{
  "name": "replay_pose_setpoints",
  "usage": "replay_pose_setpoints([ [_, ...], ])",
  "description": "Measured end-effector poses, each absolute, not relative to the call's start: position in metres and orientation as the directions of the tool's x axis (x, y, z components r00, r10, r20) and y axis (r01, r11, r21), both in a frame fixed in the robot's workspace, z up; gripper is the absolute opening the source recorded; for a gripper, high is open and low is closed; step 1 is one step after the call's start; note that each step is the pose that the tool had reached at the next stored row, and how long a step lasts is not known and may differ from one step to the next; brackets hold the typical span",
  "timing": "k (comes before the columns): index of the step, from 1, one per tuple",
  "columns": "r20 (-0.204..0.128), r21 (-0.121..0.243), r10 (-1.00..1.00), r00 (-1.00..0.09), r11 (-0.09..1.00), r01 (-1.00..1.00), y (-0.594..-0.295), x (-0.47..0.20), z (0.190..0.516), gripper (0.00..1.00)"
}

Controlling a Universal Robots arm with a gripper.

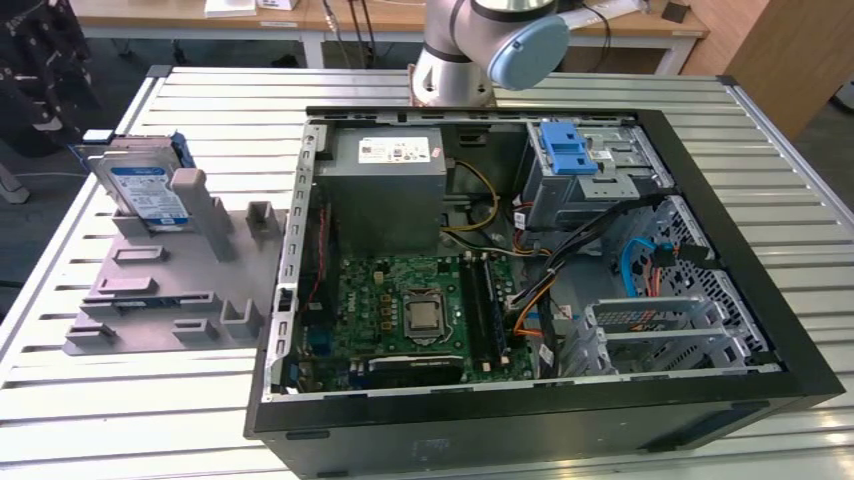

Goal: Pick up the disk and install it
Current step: 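Pick up the disk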

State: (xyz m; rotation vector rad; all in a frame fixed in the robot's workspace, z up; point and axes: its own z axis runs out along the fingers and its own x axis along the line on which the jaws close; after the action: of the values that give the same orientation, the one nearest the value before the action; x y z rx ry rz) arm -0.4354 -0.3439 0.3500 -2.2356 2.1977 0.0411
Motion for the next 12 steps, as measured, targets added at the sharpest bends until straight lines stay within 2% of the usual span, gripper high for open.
replay_pose_setpoints([
  [12, -0.030, 0.014, -0.999, 0.016, -0.017, -1.000, -0.3425, -0.4363, 0.3405, 0.60],
])
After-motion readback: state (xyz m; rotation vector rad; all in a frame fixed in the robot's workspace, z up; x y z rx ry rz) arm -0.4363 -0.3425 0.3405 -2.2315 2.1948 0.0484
